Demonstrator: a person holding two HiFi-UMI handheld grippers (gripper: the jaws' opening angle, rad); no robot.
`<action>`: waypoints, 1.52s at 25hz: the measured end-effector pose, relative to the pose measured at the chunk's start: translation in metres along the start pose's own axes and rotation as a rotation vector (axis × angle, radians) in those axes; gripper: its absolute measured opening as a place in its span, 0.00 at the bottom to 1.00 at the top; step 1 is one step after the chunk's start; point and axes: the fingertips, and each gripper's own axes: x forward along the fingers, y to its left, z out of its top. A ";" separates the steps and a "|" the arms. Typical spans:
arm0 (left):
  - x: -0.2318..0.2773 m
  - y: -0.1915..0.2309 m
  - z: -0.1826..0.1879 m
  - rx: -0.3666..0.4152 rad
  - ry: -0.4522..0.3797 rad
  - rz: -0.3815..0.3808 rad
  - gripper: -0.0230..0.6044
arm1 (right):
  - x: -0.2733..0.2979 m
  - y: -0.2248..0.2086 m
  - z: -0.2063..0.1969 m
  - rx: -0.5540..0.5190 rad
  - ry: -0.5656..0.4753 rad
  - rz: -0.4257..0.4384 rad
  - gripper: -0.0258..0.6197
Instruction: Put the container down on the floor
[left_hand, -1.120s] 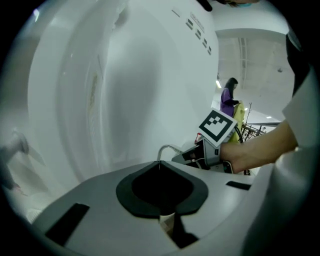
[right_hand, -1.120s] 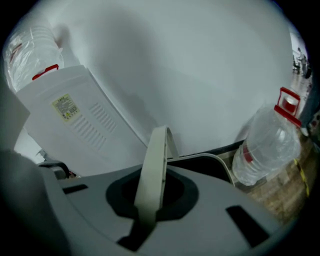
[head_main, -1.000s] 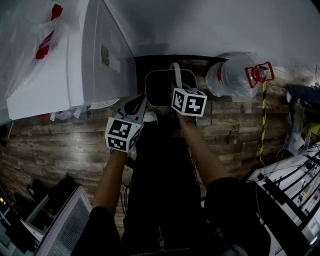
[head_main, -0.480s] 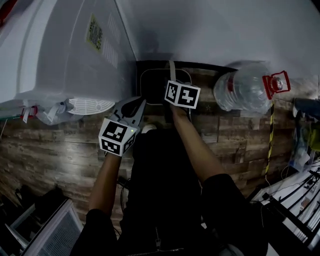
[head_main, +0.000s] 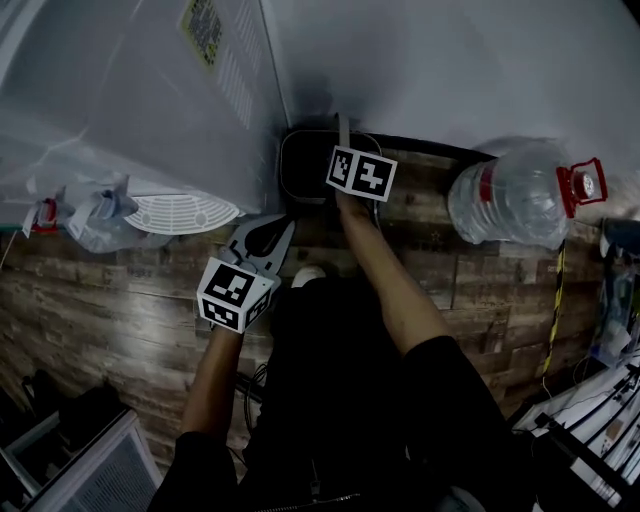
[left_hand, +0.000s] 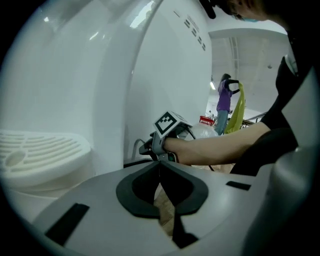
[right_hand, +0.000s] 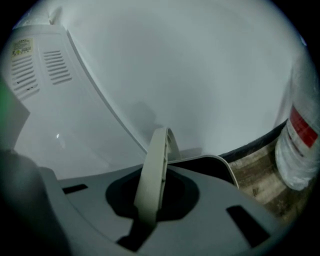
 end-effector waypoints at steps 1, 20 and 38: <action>0.000 0.001 -0.002 0.002 -0.001 0.002 0.06 | 0.004 0.000 0.000 0.006 -0.002 -0.002 0.06; -0.016 0.005 -0.018 -0.009 -0.024 0.020 0.06 | 0.029 0.023 -0.026 -0.114 0.055 0.063 0.11; -0.022 0.001 -0.014 0.017 -0.037 0.044 0.06 | 0.006 0.069 -0.047 -0.184 0.116 0.297 0.40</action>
